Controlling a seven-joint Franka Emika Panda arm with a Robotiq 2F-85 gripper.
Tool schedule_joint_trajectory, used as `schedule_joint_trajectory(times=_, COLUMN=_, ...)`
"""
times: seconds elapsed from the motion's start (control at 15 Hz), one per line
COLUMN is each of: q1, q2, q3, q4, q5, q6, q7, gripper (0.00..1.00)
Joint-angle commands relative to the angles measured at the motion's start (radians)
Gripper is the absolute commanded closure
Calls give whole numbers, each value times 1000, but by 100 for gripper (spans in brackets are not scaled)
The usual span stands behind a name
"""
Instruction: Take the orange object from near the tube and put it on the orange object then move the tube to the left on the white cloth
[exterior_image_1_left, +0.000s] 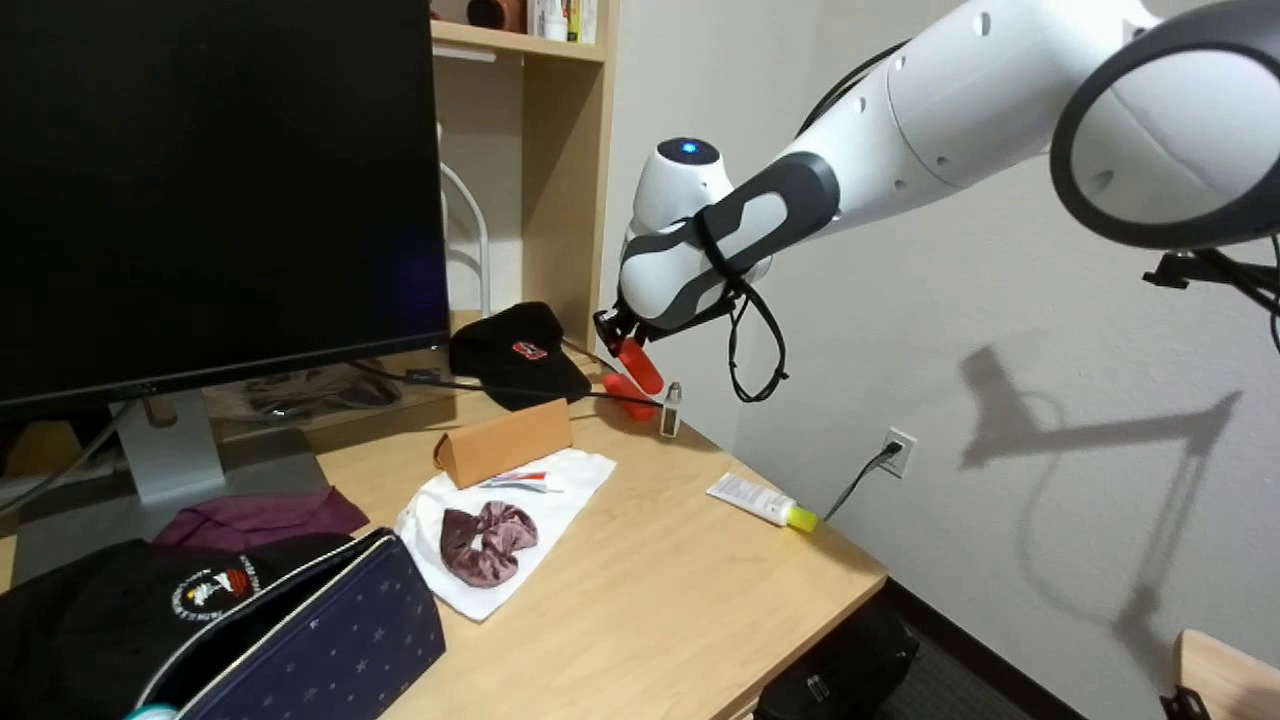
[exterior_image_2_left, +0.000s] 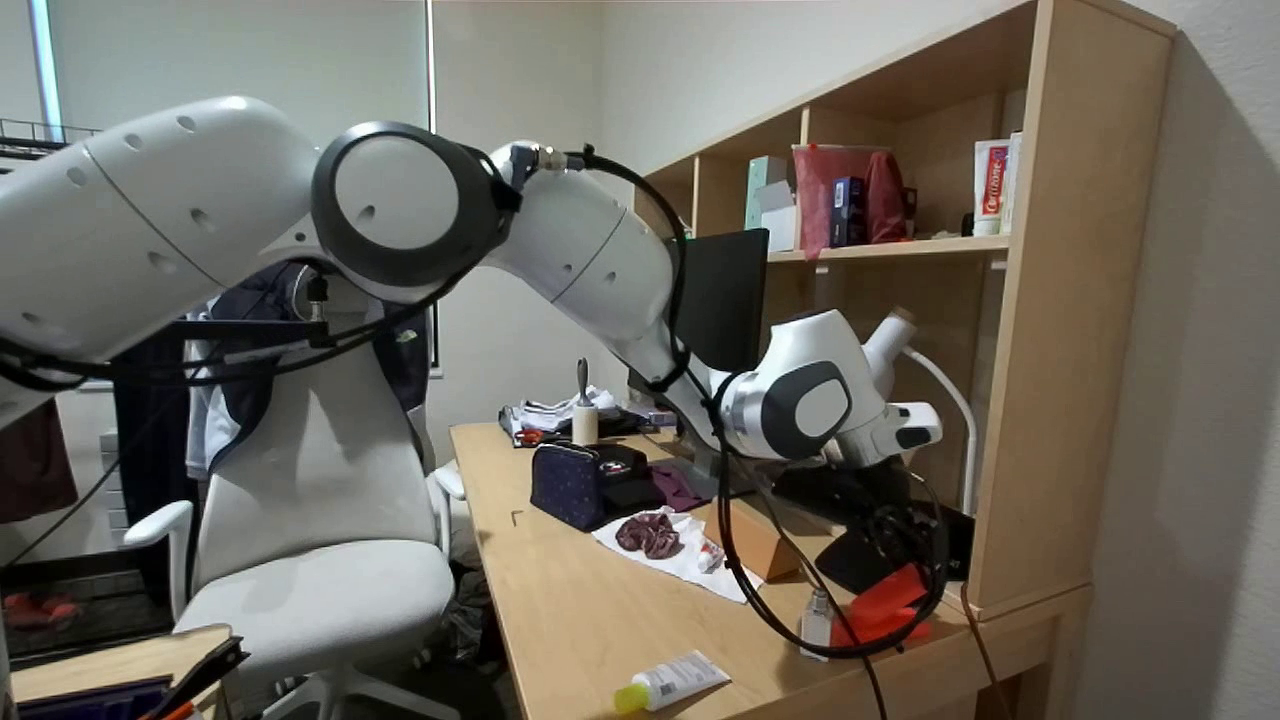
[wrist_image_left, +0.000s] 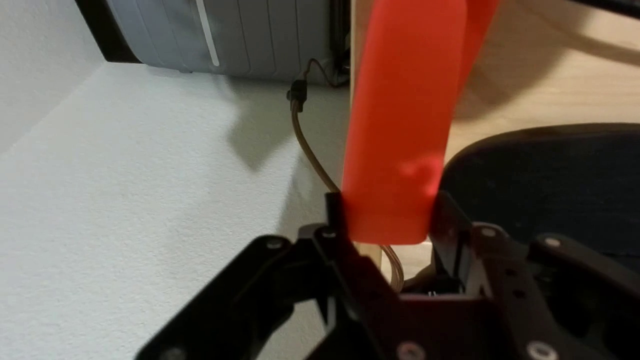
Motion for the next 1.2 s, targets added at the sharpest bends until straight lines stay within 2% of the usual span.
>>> schedule_joint_trajectory(times=0.0, q1=3, q2=70, q3=-9, q4=86, q5=35, q6=11, q7=45, gripper=80)
schedule_joint_trajectory(times=0.53, q1=1, q2=115, q3=-18, q4=140, q5=66, q6=-15, q7=108, gripper=80)
schedule_joint_trajectory(times=1.13, q1=-14, q2=92, q3=31, q4=179, q5=102, q6=-204, q7=76, gripper=80)
